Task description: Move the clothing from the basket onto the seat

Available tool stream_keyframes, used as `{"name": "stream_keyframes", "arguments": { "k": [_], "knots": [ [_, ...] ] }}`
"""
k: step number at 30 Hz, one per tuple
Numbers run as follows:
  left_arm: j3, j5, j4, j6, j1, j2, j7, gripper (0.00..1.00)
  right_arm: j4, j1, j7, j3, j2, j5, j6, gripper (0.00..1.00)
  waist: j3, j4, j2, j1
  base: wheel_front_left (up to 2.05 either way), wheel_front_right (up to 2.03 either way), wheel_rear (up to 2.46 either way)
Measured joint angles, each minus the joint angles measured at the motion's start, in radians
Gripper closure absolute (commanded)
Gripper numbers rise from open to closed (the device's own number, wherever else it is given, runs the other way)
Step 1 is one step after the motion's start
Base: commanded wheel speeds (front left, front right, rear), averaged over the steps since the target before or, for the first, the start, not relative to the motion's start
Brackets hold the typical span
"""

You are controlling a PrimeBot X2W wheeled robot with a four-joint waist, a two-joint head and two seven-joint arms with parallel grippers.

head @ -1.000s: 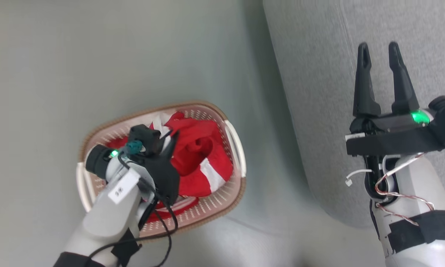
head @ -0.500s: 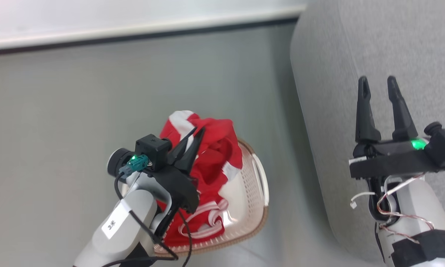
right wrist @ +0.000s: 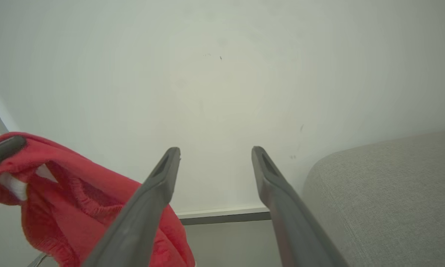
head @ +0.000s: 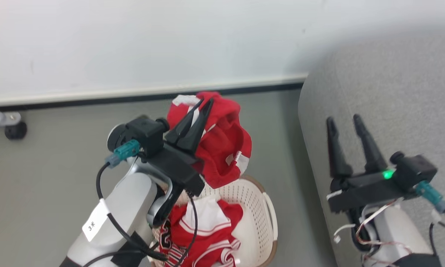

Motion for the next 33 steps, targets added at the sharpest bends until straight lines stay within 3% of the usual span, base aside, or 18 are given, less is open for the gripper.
{"name": "stream_keyframes", "arguments": {
  "k": [10,19,27,33],
  "knots": [
    [0.037,-0.003,-0.051,0.000,-0.007,0.011,0.000,1.00,-0.017,0.063,0.007,0.154,-0.004,0.054,0.000,0.00,-0.125,-0.018,-0.0001,0.0000,0.00,0.00,0.00],
    [0.025,-0.003,-0.084,0.008,0.007,-0.005,0.000,1.00,-0.038,0.052,0.007,0.281,-0.052,0.076,0.000,0.00,-0.160,-0.053,-0.0001,0.0001,0.00,0.00,0.00],
    [-0.013,-0.003,-0.105,0.008,0.007,-0.033,0.001,1.00,0.059,-0.046,0.010,0.386,-0.061,0.084,0.001,0.00,-0.167,-0.037,-0.0001,0.0001,0.00,0.00,0.00],
    [-0.043,-0.003,-0.127,0.008,0.006,-0.050,0.010,1.00,0.179,-0.109,0.073,0.426,-0.077,0.064,0.001,0.00,-0.171,-0.011,0.0001,0.0002,0.00,0.00,0.00]
  ]
}}
